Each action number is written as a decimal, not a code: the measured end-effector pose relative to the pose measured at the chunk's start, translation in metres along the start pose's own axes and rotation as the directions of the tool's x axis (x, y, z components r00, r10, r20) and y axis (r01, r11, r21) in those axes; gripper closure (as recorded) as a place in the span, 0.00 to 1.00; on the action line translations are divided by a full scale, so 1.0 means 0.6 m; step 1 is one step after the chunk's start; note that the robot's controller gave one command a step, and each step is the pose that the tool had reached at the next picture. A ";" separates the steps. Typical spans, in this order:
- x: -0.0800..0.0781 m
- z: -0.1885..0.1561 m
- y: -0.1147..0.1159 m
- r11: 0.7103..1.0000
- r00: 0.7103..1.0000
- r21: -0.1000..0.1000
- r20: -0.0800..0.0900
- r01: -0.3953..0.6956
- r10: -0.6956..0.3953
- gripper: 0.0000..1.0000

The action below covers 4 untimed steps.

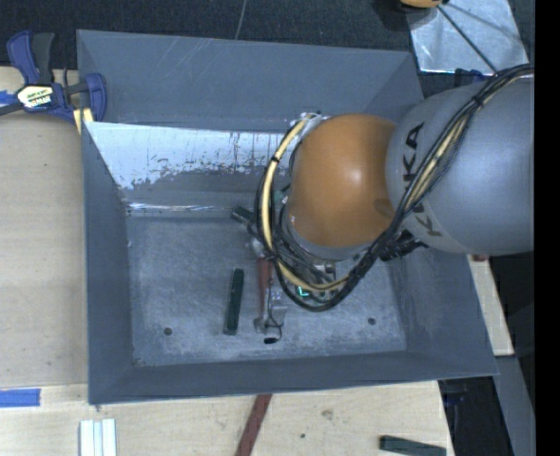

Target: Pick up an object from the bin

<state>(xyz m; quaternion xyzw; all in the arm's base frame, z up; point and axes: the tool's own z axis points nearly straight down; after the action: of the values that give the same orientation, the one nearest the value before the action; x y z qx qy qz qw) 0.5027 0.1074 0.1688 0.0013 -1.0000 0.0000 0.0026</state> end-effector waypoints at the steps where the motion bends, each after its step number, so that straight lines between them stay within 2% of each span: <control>1: -0.003 -0.006 -0.001 1.000 1.000 -0.001 0.008 -0.002 0.002 0.00; 2: -0.027 0.031 -0.003 0.997 0.997 0.000 0.012 0.077 -0.077 0.00; 3: -0.025 0.104 0.002 0.951 0.951 0.002 0.009 0.308 -0.308 0.00; 4: -0.051 0.162 -0.033 0.803 0.803 0.004 0.010 0.596 -0.596 1.00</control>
Offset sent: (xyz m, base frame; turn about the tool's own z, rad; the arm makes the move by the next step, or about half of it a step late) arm 0.0532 -0.0092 -0.0988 -0.3082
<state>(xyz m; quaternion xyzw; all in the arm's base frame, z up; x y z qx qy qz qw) 0.5327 0.0879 0.0713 0.3148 -0.9491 -0.0004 -0.0030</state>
